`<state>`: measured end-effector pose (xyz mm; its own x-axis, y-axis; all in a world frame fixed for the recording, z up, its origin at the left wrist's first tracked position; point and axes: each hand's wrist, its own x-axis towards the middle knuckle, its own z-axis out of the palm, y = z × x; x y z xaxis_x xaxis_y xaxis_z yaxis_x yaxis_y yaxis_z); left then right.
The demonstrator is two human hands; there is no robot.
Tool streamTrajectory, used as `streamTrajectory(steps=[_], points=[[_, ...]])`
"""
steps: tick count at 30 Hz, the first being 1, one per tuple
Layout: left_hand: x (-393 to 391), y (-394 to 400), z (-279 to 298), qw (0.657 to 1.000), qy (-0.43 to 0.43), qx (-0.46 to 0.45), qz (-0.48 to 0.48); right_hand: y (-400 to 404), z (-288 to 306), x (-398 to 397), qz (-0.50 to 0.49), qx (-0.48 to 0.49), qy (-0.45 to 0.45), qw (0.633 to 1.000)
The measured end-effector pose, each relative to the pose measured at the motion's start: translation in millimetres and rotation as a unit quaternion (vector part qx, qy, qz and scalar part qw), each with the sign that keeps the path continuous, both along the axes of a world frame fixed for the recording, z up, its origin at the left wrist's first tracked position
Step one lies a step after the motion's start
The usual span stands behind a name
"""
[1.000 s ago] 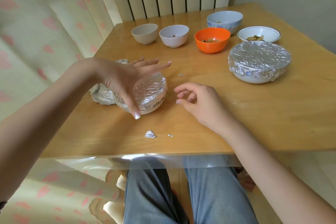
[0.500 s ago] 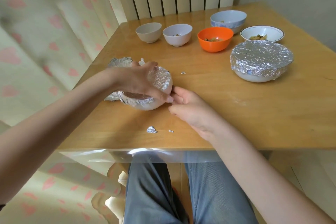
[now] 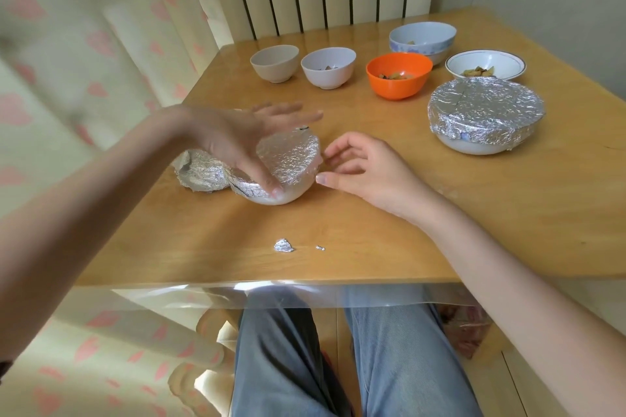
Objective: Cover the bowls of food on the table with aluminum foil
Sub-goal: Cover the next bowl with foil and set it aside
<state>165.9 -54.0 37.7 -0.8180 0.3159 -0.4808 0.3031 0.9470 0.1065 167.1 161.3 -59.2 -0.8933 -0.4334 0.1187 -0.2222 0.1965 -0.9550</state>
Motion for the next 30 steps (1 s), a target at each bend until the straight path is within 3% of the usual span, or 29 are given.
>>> streamTrajectory(steps=[4,9,16,27,30], points=[[-5.4,6.7,-8.3,0.999,-0.047,0.022,-0.004,-3.2,3.4,-12.4,0.039,-0.015,0.027,0.999],[-8.8,7.0,-11.6,0.998,-0.055,0.025,0.010,4.9,12.1,-26.2,0.114,0.011,-0.017,0.993],[-10.5,7.7,-11.0,0.997,-0.065,0.035,0.015,-4.7,9.0,-33.9,0.079,0.011,0.011,0.997],[-6.5,9.8,-9.1,0.997,-0.062,0.047,0.010,-5.5,18.5,-57.8,0.140,0.043,0.006,0.989],[-6.7,9.7,-8.8,0.997,-0.069,0.039,0.012,-6.4,19.8,-62.3,0.108,0.078,0.069,0.989]])
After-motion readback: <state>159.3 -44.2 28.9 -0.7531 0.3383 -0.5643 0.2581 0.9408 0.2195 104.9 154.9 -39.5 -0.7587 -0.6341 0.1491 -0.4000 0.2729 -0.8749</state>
